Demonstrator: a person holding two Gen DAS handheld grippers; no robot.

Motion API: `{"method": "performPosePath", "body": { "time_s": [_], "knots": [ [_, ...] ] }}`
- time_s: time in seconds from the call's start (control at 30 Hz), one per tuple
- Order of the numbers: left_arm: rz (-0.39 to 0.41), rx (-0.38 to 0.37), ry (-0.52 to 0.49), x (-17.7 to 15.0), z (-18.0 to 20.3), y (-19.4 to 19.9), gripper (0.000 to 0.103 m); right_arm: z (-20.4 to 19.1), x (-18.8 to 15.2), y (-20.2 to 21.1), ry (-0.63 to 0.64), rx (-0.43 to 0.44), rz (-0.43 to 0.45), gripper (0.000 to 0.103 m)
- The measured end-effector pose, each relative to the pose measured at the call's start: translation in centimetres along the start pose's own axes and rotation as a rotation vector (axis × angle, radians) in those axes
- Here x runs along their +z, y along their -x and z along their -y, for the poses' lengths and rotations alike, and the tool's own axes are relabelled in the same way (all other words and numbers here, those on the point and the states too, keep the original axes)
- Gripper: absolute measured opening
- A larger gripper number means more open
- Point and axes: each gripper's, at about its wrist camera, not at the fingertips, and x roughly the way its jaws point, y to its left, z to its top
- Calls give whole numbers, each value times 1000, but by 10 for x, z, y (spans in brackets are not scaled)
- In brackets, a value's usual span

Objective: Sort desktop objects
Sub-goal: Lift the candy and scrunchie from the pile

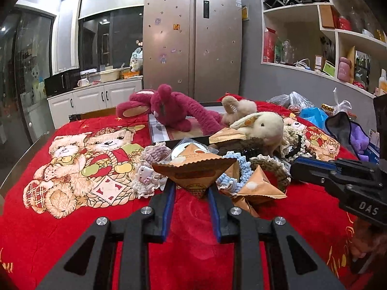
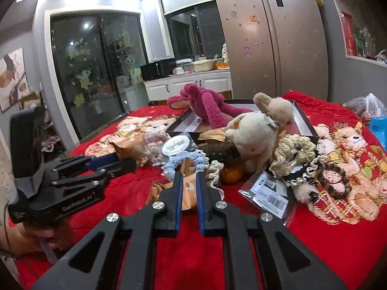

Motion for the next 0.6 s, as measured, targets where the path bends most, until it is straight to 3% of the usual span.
{"method": "performPosePath", "body": {
  "time_s": [0.17,0.4,0.6],
  "knots": [
    [-13,0,18,-1,-2,-3,27,19,-2,-11,-60,-22,-43,11],
    [-13,-10,26,-2,-3,-2,27,38,-5,-26,-168,35,-95,12],
    [-6,-21,5,-1,2,-1,27,36,-3,-35,-167,37,-126,12]
  ]
}}
